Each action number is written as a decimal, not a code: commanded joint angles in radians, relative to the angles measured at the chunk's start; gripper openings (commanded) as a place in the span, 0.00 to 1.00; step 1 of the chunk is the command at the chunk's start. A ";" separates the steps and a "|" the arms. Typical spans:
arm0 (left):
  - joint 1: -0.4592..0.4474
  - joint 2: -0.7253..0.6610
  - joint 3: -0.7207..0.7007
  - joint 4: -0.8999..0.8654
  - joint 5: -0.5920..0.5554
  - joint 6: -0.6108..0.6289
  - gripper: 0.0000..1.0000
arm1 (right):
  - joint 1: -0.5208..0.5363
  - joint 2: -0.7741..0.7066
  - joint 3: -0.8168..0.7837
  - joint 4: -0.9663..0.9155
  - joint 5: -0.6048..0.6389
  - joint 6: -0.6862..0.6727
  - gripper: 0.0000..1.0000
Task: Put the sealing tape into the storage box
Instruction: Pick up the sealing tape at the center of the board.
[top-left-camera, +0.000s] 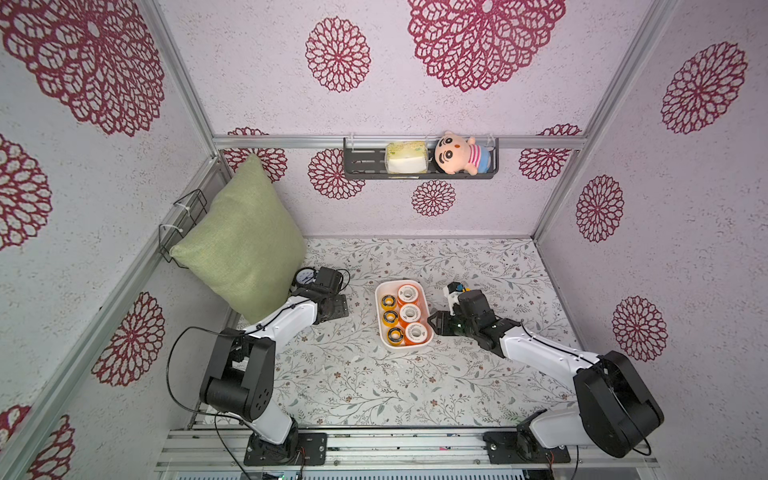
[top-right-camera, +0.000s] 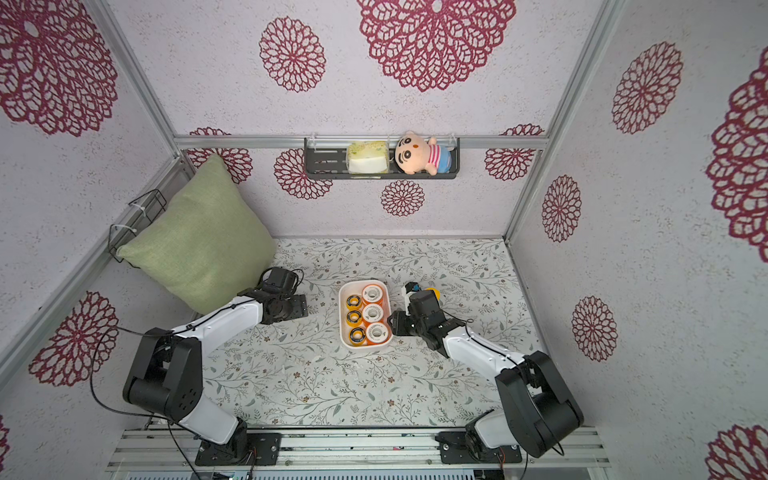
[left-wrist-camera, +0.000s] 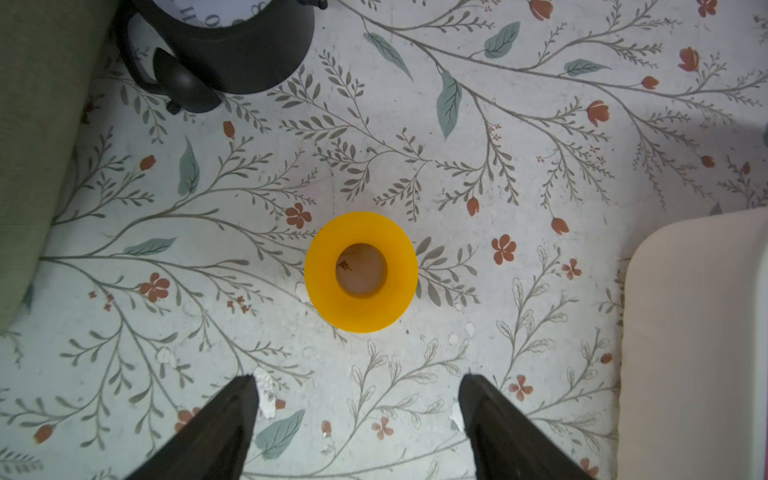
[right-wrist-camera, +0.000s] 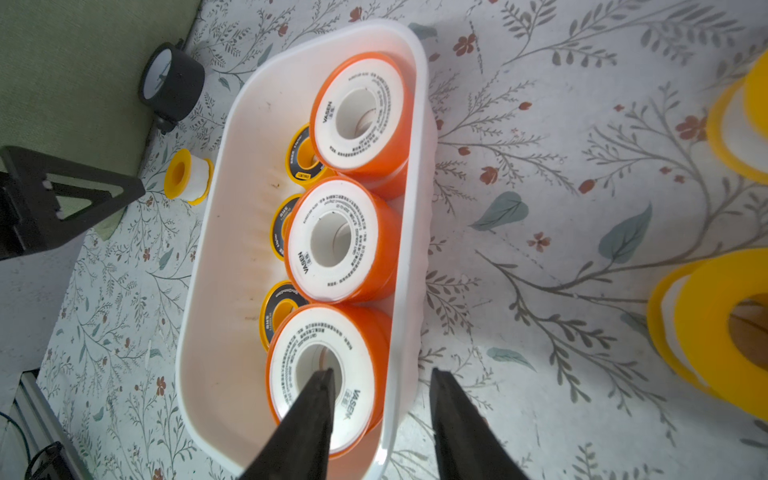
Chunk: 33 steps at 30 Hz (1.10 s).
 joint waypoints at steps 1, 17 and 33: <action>0.023 0.049 0.047 -0.001 0.025 0.045 0.85 | -0.007 0.011 0.014 0.025 -0.025 0.010 0.44; 0.058 0.234 0.138 0.000 0.095 0.067 0.82 | -0.008 0.049 0.045 0.018 -0.040 0.009 0.44; 0.058 0.260 0.160 0.006 0.070 0.066 0.67 | -0.008 0.100 0.071 0.011 -0.065 0.004 0.44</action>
